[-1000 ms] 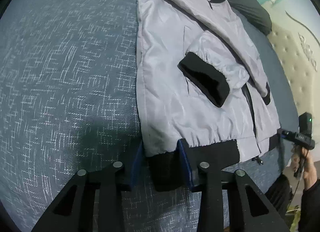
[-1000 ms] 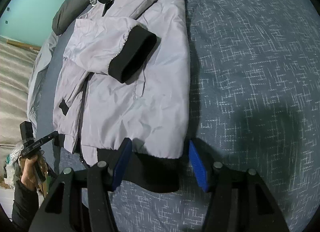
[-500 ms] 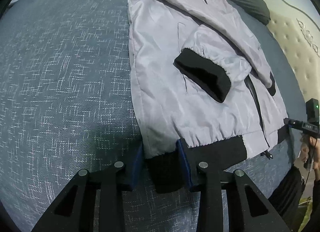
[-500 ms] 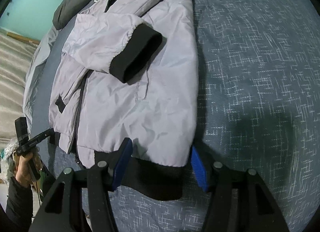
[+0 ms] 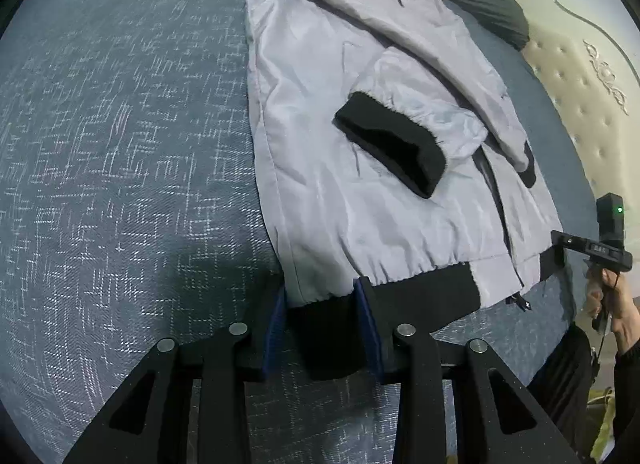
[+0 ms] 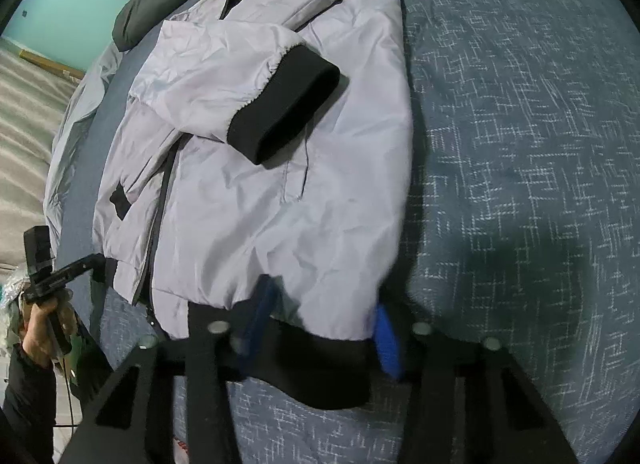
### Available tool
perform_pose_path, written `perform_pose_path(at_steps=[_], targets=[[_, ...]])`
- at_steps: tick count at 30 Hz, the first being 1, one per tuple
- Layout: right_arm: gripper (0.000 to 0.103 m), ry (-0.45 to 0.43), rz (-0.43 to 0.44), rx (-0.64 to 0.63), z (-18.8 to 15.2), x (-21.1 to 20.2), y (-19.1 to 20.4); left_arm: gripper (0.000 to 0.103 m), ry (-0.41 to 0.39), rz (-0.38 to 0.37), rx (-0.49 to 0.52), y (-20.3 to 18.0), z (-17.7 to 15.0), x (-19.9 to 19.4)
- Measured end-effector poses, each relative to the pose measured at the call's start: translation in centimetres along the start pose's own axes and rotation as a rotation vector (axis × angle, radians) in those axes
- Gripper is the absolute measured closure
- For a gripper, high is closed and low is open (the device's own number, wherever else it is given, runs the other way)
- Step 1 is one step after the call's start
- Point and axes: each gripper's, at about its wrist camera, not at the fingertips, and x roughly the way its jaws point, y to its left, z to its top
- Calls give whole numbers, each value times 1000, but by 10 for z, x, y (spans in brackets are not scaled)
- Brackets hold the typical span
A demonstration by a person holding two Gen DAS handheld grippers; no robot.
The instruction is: Fold clothes
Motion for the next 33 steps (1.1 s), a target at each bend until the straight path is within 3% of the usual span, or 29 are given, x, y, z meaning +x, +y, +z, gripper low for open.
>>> perform_pose_path(at_steps=[1, 2, 6, 11, 19, 25, 27, 29, 33], targets=[[69, -3, -2, -4, -1, -1, 0, 71, -5, -3, 5, -2, -2, -2], [80, -8, -3, -7, -1, -2, 0, 75, -8, -2, 14, -4, -4, -3], [92, -26, 4, -32, -3, -11, 7, 86, -9, 3, 53, -15, -10, -10], [93, -16, 15, -65, -8, -30, 14, 88, -12, 0, 95, -27, -34, -30], [93, 25, 72, -81, -31, -52, 8, 88, 30, -27, 125, -29, -6, -11], [83, 33, 95, 0, -27, -41, -10, 83, 65, -66, 20, -10, 0, 7], [63, 42, 88, 13, -27, -37, -12, 77, 69, -65, 1, -16, -5, 16], [55, 50, 89, 27, -28, -31, -14, 75, 66, -83, -13, -13, -3, 19], [54, 63, 99, 58, -30, -18, -18, 66, 40, -109, -71, -10, 2, 29]])
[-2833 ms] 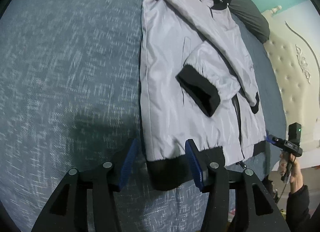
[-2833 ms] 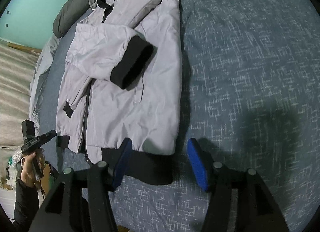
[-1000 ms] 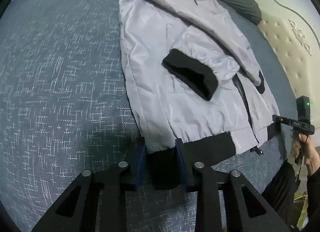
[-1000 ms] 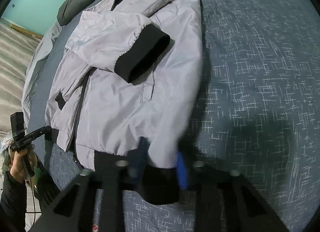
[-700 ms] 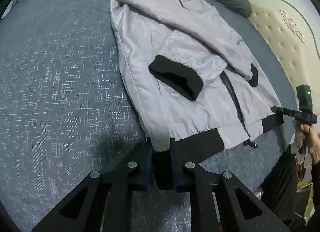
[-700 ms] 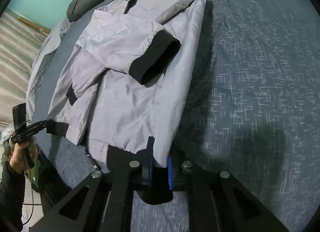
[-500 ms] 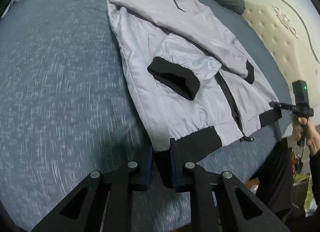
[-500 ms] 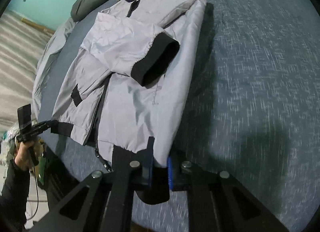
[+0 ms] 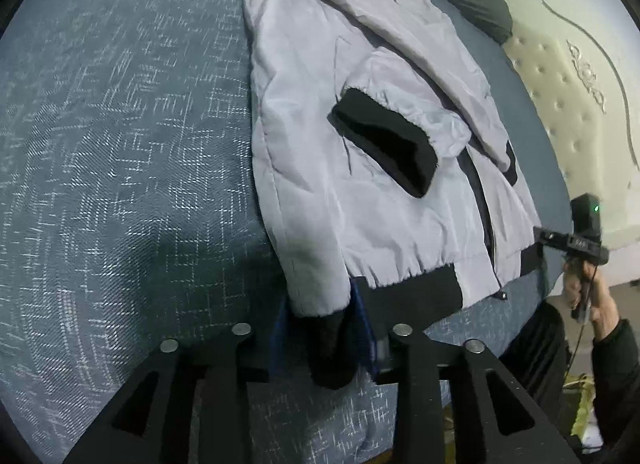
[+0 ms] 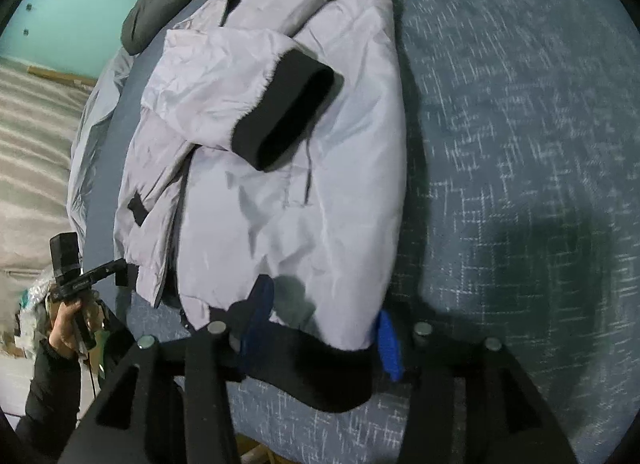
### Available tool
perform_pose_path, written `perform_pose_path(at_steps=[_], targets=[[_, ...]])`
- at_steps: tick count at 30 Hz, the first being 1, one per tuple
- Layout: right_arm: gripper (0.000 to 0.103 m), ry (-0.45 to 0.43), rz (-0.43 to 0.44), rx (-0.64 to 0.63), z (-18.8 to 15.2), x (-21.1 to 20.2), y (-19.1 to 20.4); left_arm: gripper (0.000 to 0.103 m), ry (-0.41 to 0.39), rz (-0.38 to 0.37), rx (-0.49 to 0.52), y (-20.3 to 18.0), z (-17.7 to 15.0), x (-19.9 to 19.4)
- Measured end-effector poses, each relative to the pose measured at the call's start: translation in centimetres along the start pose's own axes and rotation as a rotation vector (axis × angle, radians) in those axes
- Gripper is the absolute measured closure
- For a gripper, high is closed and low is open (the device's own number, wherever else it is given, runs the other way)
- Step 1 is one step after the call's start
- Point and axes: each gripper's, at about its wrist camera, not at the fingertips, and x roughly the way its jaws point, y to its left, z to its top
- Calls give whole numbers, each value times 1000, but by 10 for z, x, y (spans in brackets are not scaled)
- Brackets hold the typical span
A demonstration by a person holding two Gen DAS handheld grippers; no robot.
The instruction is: Fold clothes
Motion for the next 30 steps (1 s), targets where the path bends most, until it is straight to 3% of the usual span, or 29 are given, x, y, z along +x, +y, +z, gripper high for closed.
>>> perform_pose_path(at_steps=[5, 9, 12, 17, 30], targets=[[57, -11, -21, -21, -2, 2, 10, 63, -4, -4, -21, 3, -5, -9], [82, -24, -49, -47, 0, -1, 14, 64, -3, 9, -5, 0, -6, -12], [90, -43, -36, -54, 0, -7, 16, 80, -5, 31, 36, -13, -4, -12], [93, -78, -2, -87, -3, -30, 27, 87, -39, 48, 93, -36, -3, -30], [93, -136, 75, -217, -29, -89, 86, 87, -95, 43, 249, -93, -9, -94]])
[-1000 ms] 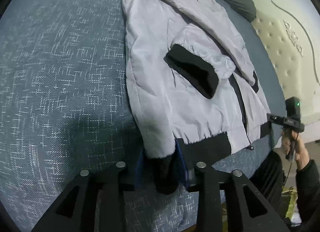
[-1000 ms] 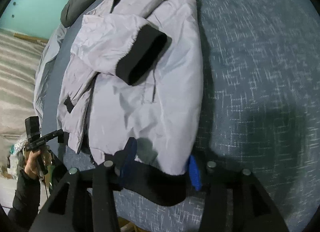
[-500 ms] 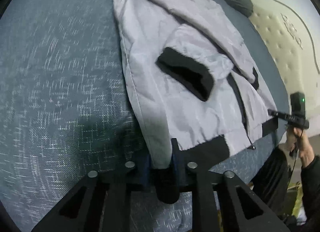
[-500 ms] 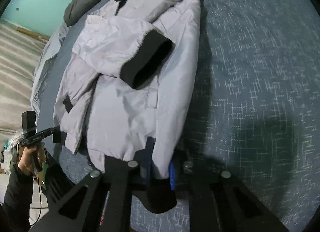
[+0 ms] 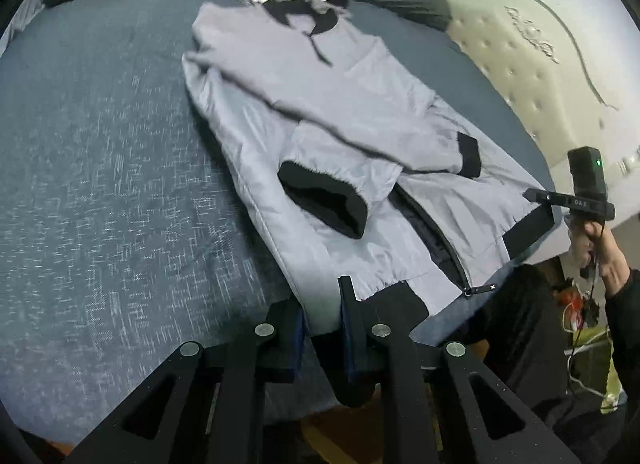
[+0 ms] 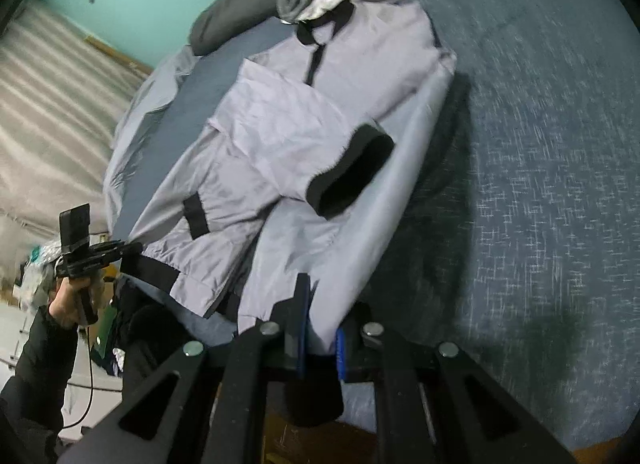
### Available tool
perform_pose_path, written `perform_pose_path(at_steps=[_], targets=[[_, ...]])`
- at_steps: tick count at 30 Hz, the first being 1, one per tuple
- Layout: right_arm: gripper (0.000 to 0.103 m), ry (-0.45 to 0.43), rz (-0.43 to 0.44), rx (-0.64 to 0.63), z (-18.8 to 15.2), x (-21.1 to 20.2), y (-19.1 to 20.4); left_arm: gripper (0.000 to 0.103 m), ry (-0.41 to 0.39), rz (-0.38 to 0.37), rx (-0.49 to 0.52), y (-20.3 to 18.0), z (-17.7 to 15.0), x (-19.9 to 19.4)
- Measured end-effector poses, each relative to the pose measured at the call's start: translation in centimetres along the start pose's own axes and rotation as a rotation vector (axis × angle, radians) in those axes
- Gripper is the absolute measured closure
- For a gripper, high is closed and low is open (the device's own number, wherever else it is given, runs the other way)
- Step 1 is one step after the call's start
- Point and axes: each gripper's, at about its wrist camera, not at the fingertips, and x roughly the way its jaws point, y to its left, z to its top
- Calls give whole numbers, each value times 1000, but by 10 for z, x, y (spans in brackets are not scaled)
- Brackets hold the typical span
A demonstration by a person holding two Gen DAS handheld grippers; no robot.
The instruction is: Fold clothes
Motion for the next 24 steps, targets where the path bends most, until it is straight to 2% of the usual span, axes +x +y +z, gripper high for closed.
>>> perform_pose_path(at_steps=[7, 12, 19, 22, 23, 24], targets=[[93, -8, 11, -45, -18, -24, 4, 87, -24, -11, 36, -13, -10, -26], [93, 5, 0, -25, -22, -19, -6, 87, -13, -12, 1, 9, -26, -15], [92, 80, -41, 8, -31, 2, -27, 86, 47, -5, -65, 25, -24, 10], [85, 126, -86, 8, -28, 6, -32, 85, 83, 6, -78, 31, -23, 16], [79, 135, -111, 6, -27, 6, -33, 83, 81, 16, -82, 34, -19, 14], [76, 128, -132, 1, -23, 2, -34, 77, 79, 26, -85, 37, -16, 13]])
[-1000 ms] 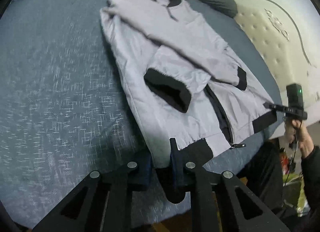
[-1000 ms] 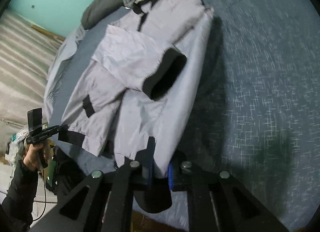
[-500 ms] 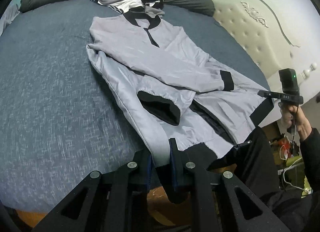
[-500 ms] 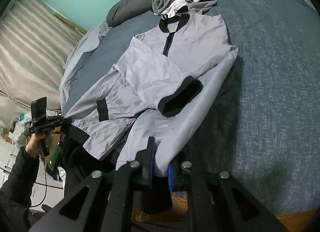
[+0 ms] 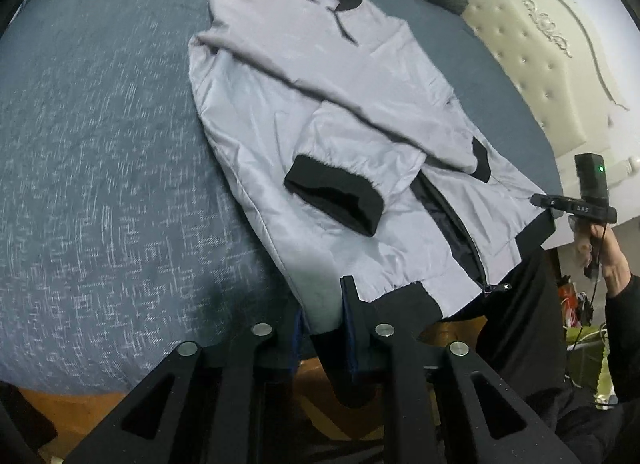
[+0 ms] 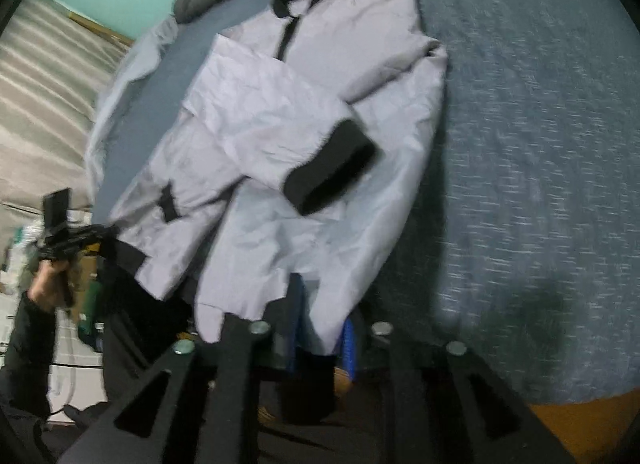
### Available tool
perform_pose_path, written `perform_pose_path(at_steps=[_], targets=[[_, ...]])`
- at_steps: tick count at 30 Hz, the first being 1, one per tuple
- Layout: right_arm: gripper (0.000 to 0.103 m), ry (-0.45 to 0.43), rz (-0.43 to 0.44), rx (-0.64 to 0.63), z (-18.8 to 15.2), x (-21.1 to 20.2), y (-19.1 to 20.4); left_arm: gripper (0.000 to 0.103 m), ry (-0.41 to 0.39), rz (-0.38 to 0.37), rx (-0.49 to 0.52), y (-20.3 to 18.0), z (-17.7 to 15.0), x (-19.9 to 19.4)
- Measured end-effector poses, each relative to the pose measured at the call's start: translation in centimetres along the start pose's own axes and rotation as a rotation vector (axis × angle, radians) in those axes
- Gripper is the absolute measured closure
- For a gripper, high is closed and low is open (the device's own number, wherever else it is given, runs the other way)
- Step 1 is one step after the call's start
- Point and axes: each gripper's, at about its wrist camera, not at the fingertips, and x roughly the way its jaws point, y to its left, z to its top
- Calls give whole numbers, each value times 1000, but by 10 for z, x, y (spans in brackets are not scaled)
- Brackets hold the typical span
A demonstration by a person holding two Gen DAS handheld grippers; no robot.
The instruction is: Fold clothes
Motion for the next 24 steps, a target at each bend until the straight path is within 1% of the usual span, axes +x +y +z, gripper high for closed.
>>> perform_pose_path(at_steps=[3, 4, 7, 10, 12, 14, 17, 19, 22, 24], targets=[[72, -26, -63, -10, 12, -15, -4, 70, -7, 29, -12, 7, 11, -5], [71, -34, -83, -14, 16, -20, -5, 69, -10, 38, -16, 9, 15, -6], [69, -83, -99, -6, 50, -32, -8, 69, -19, 67, -26, 16, 26, -11], [69, -125, -85, -39, 95, -34, -10, 69, -61, 92, -15, 19, 50, -17], [69, -137, -80, -62, 125, -20, 2, 68, -93, 101, -16, 16, 61, -26], [69, -149, -74, -86, 155, -5, 14, 67, -125, 117, -13, 15, 86, -25], [69, -167, -65, -120, 201, 17, 32, 67, -166, 125, -9, 10, 124, -11], [69, -179, -66, -139, 228, 32, 43, 66, -194, 104, -20, 8, 149, 5], [68, -198, -91, -173, 273, 57, 56, 66, -219, 88, -33, 10, 176, 31], [68, -203, -115, -190, 301, 73, 60, 66, -226, 82, -42, 12, 188, 46]])
